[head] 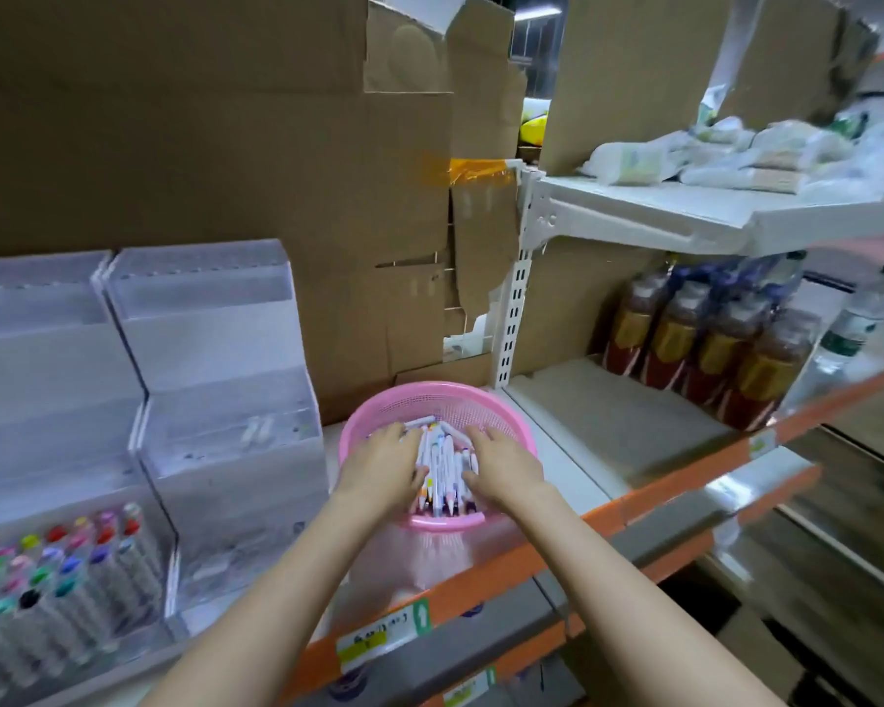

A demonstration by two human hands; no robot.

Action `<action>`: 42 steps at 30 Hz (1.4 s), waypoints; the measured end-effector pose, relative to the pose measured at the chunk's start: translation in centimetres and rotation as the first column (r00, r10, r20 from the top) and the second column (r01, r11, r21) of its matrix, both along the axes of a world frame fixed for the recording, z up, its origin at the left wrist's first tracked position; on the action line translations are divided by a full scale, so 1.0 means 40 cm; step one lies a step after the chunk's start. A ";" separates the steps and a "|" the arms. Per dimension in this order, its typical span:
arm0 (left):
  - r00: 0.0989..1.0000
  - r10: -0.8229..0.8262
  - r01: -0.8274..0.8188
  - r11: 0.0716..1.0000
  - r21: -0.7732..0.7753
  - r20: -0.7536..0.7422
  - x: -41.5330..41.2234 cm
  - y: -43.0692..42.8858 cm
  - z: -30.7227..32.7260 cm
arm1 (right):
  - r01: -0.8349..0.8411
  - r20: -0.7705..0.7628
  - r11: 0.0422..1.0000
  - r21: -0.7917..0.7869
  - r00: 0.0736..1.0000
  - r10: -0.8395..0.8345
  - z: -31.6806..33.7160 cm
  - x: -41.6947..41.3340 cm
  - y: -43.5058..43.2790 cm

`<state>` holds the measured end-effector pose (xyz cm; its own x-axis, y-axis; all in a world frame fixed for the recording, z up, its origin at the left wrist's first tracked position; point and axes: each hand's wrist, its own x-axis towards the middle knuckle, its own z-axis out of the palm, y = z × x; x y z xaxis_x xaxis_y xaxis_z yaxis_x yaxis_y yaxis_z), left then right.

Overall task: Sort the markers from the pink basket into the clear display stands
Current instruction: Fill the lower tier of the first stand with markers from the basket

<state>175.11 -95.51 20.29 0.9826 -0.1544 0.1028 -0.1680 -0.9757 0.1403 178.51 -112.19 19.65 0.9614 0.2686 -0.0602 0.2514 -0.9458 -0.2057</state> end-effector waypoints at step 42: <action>0.938 0.324 -0.345 0.853 -0.391 -0.119 0.073 -0.052 -0.030 | 0.075 -0.181 0.888 0.454 0.983 0.010 -0.040 0.113 0.041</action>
<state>178.02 -97.60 19.08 0.9727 0.2289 0.0373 0.1749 -0.8298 0.5300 183.02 -110.56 18.06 0.9555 0.2757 -0.1046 0.1426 -0.7424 -0.6547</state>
